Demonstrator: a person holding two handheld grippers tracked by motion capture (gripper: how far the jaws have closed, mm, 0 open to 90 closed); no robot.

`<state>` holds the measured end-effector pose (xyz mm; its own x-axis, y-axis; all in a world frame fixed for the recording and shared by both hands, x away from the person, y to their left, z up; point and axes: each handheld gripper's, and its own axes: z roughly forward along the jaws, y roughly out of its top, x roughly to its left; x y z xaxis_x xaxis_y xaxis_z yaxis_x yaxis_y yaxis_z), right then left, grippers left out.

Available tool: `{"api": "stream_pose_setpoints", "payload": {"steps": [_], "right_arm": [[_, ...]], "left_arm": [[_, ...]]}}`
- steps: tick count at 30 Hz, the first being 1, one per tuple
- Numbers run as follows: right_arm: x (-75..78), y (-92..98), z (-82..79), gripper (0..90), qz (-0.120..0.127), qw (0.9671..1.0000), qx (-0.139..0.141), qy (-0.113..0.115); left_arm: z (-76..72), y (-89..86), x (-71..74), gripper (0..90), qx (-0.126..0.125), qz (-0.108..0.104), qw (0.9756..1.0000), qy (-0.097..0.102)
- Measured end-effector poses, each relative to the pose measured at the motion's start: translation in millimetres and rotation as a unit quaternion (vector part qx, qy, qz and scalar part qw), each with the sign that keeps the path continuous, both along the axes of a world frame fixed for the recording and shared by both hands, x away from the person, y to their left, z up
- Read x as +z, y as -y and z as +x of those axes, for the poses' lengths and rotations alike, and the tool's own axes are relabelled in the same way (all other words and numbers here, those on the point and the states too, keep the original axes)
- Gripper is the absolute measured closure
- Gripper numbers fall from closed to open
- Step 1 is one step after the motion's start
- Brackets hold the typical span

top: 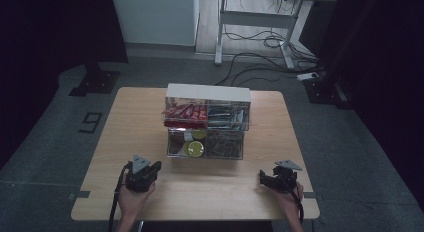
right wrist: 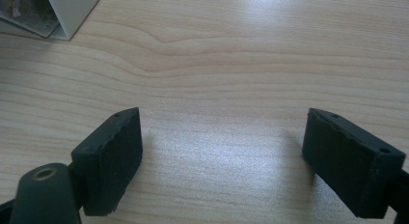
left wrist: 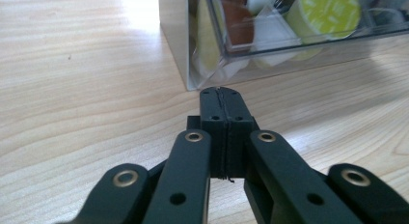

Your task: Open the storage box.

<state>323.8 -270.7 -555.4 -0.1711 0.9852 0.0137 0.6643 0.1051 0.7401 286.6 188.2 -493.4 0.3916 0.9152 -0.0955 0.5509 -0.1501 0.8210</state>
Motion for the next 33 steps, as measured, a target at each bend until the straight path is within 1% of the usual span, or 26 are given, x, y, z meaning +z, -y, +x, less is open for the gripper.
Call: {"api": "stream_pose_setpoints", "payload": {"steps": [6,11,17,20,22,27,30,33], "right_arm": [[0.0,-0.1,-0.1,14.4,0.000,1.0000,0.000,0.000],[0.0,-0.2,-0.1,14.7,0.001,1.0000,0.001,0.001],[0.0,-0.2,-0.2,14.8,0.001,1.0000,0.001,0.001],[0.0,-0.2,-0.2,15.0,0.001,1.0000,0.001,0.001],[0.0,-0.2,-0.2,15.1,0.001,1.0000,0.001,0.001],[0.1,-0.5,-0.2,15.4,0.000,1.0000,0.000,0.001],[0.0,-0.5,-0.5,15.8,0.000,1.0000,-0.001,0.003],[0.1,-0.9,-1.4,16.5,-0.001,1.0000,-0.002,0.003]], "left_arm": [[-5.1,0.9,10.3,90.0,-0.008,-0.005,0.9999,0.011],[-7.9,1.5,15.5,90.0,-0.011,-0.009,0.9998,0.016],[-8.8,0.4,20.0,90.0,-0.015,-0.019,0.9996,0.016],[-9.1,-1.0,23.1,90.0,-0.020,-0.032,0.9992,0.015],[-9.0,-1.9,25.3,90.0,-0.022,-0.035,0.9990,0.015],[-8.3,-1.1,31.1,90.0,-0.031,-0.051,0.9981,0.013],[-7.0,2.0,36.8,90.0,-0.037,-0.049,0.9980,0.014],[-5.7,4.9,43.2,90.0,-0.041,-0.054,0.9976,0.016]]}}
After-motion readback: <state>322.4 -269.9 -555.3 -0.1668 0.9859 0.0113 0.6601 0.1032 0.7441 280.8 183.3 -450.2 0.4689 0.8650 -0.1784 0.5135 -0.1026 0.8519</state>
